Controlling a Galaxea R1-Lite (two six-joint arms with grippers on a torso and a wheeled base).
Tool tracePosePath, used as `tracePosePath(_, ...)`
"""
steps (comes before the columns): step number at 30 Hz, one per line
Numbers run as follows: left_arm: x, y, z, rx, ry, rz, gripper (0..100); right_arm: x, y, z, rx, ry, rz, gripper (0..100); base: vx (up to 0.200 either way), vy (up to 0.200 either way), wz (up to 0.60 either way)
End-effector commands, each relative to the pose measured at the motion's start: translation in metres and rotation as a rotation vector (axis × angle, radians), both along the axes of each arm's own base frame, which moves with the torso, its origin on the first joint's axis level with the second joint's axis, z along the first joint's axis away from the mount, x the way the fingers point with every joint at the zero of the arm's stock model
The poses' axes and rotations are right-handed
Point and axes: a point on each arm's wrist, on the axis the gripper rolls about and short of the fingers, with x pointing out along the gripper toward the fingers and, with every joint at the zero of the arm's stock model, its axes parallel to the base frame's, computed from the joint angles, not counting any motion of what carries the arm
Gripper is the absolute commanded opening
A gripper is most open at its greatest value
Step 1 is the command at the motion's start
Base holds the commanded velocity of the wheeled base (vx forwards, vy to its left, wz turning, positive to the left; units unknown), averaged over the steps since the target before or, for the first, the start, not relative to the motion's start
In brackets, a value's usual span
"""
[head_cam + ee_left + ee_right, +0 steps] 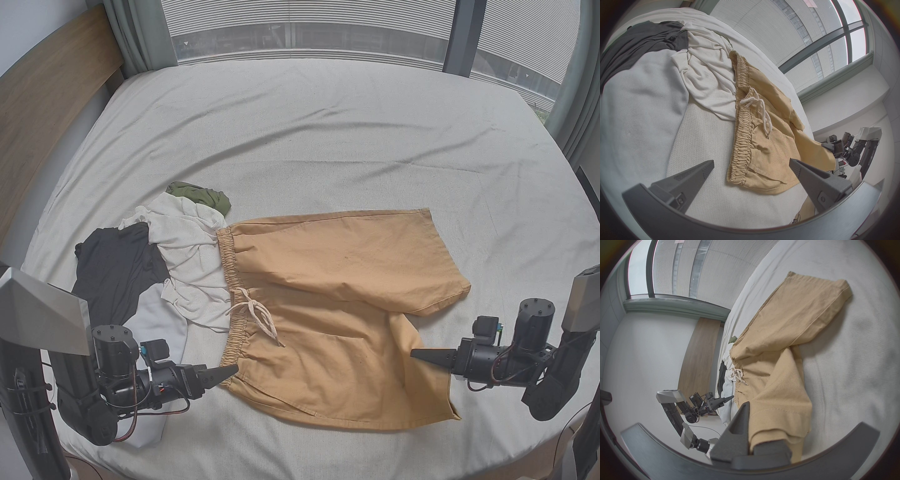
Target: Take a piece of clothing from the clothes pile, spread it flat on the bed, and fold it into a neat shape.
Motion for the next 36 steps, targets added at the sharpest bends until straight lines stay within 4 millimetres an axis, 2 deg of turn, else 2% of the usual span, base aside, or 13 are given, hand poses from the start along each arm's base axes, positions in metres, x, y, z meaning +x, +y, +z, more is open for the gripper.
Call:
tracePosePath(1,0.0,-0.001,0.0,-0.001,0.0,-0.002,100,0.009,0.023,-0.022,-0.03,0.015,0.08,0,0.0,0.0,0.0)
tracePosePath(7,0.0,-0.001,0.001,-0.002,-0.003,-0.002,100,0.016,0.045,-0.036,-0.048,-0.004,0.15,0,0.0,0.0,0.0)
tracePosePath(15,0.0,-0.001,0.001,-0.002,-0.005,-0.004,100,0.019,0.053,-0.042,-0.054,-0.007,0.172,0,0.0,0.0,0.0)
tracePosePath(16,0.0,-0.001,0.001,-0.002,-0.005,-0.004,100,0.019,0.053,-0.042,-0.054,-0.01,0.173,100,0.0,0.0,0.0)
tracePosePath(20,-0.001,-0.002,0.001,-0.002,-0.005,-0.007,100,0.017,0.054,-0.042,-0.057,-0.02,0.174,100,0.0,0.0,0.0)
tracePosePath(23,-0.001,-0.002,0.001,-0.002,-0.003,-0.007,100,0.007,0.059,-0.04,-0.081,-0.017,0.169,100,0.0,0.0,0.0)
tracePosePath(36,0.0,-0.002,0.0,-0.001,-0.002,-0.005,100,-0.011,0.054,-0.016,-0.129,-0.111,0.122,100,0.0,0.0,0.0)
